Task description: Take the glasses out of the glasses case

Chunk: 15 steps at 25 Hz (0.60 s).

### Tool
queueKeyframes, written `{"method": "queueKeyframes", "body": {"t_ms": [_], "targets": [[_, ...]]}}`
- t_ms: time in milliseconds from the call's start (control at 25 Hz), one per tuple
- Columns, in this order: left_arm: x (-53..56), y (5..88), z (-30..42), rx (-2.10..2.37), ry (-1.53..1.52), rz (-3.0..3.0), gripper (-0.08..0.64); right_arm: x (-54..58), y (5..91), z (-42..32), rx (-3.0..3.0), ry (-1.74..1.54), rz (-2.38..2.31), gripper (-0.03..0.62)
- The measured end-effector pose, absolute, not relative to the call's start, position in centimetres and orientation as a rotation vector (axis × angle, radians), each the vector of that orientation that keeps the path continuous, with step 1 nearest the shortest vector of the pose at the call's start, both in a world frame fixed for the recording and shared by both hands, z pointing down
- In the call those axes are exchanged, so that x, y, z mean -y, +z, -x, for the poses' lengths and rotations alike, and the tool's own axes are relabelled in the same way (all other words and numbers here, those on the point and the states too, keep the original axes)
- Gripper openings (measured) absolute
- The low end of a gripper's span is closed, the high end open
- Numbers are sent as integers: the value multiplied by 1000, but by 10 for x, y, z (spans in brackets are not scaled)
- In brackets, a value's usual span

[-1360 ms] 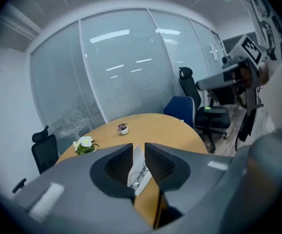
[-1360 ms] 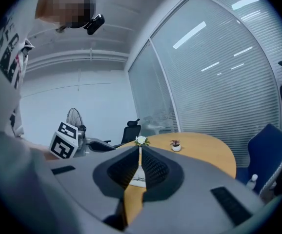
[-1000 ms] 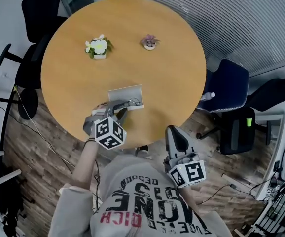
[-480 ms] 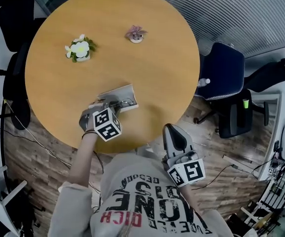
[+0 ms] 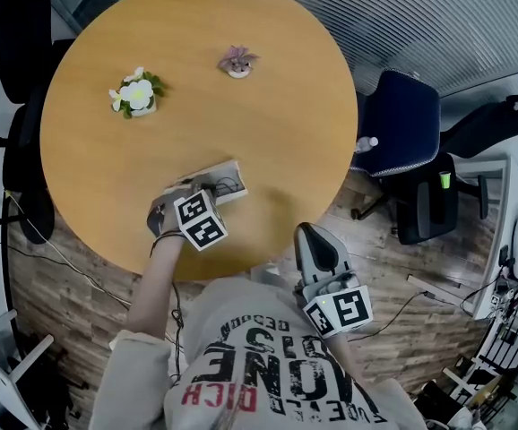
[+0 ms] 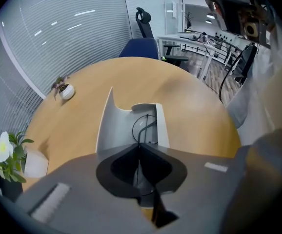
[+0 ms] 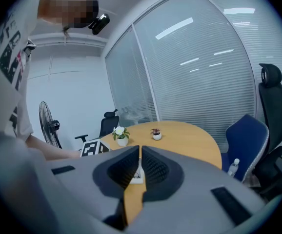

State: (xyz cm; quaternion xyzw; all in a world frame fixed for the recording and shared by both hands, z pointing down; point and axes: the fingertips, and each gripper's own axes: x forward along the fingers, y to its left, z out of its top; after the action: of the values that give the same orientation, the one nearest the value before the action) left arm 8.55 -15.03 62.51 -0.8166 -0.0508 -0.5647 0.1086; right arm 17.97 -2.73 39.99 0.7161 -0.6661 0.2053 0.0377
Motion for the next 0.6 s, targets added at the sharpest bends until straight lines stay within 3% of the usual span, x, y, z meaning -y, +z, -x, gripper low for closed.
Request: {"method": "queueKeyframes", "body": {"t_ms": [600], "targets": [[156,574,-82,-27,-1521,2495,17,37,398,-178,2106,616,-2159,25]]}}
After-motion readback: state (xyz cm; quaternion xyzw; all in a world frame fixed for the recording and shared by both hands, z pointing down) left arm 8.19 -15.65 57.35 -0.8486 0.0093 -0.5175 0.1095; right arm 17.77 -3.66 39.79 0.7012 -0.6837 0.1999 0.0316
